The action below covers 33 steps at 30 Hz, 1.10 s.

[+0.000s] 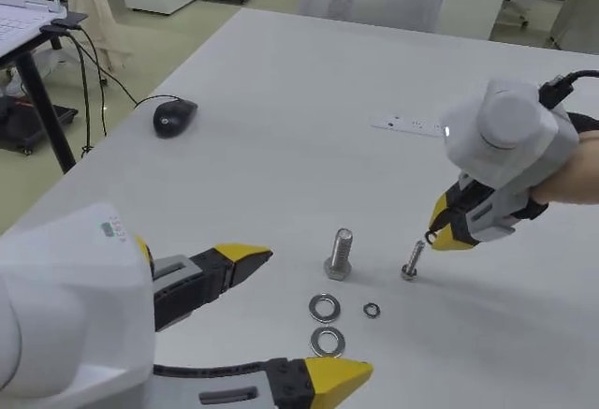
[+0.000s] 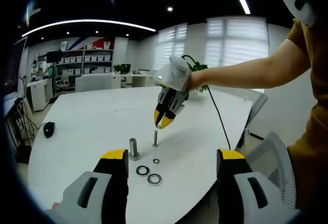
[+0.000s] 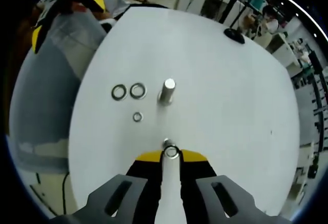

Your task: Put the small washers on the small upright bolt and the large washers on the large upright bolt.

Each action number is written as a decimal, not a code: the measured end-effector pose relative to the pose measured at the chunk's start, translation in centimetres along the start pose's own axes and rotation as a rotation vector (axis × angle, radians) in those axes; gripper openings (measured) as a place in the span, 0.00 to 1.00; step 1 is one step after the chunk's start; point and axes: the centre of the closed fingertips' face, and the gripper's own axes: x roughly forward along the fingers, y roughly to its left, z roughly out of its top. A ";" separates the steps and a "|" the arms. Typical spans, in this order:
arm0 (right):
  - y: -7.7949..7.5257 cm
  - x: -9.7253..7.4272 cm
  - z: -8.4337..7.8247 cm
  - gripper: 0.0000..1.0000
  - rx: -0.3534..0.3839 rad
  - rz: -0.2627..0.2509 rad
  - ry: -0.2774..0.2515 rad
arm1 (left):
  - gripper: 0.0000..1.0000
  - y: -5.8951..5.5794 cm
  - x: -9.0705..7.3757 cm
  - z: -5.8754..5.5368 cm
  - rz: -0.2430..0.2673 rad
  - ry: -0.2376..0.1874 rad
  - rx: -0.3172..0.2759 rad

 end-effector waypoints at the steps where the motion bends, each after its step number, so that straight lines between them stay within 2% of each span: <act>1: -0.1 0.1 0.1 0.12 -0.002 0.001 -0.001 | 0.69 0.0 0.0 0.0 0.001 -0.002 -0.001; 15: -0.5 1.7 -0.2 0.12 -0.028 0.025 0.019 | 0.69 0.4 0.2 -0.2 0.009 0.001 -0.015; 20: -0.8 1.7 -0.2 0.12 -0.041 0.023 0.030 | 0.68 0.2 0.4 -0.4 -0.004 0.014 -0.016; 33: -0.6 1.9 -0.5 0.12 -0.051 0.040 0.057 | 0.68 0.5 0.2 -0.3 0.005 -0.001 -0.022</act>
